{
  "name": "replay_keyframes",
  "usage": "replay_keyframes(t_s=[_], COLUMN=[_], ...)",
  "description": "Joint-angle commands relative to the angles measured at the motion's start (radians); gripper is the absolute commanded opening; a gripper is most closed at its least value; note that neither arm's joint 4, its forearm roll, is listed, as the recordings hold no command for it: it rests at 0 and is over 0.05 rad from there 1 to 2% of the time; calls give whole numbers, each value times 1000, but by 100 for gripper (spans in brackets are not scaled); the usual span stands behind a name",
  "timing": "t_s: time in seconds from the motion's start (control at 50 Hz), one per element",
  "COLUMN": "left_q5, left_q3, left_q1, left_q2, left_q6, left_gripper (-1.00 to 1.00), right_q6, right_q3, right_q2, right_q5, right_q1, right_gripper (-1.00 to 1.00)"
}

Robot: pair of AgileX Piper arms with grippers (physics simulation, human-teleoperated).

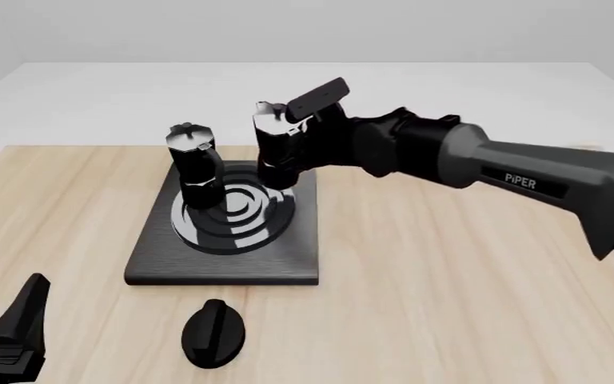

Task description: Put both moka pots on the stove.

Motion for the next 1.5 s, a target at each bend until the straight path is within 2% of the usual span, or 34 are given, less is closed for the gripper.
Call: replay_keyframes(t_s=[0.02, 0.38, 1.28, 1.5], left_q5=[0, 0, 0, 0], left_q3=[0, 0, 0, 0], left_q1=[0, 0, 0, 0], left_q2=[0, 0, 0, 0], left_q6=[0, 0, 0, 0], left_gripper=[100, 100, 100, 100], right_q6=[2, 8, 29, 15], right_q3=[-34, -31, -35, -18], right_q2=[-14, 10, 86, 74], right_q5=[-2, -16, -31, -34], right_q1=[27, 53, 48, 61], right_gripper=[-100, -100, -100, -100])
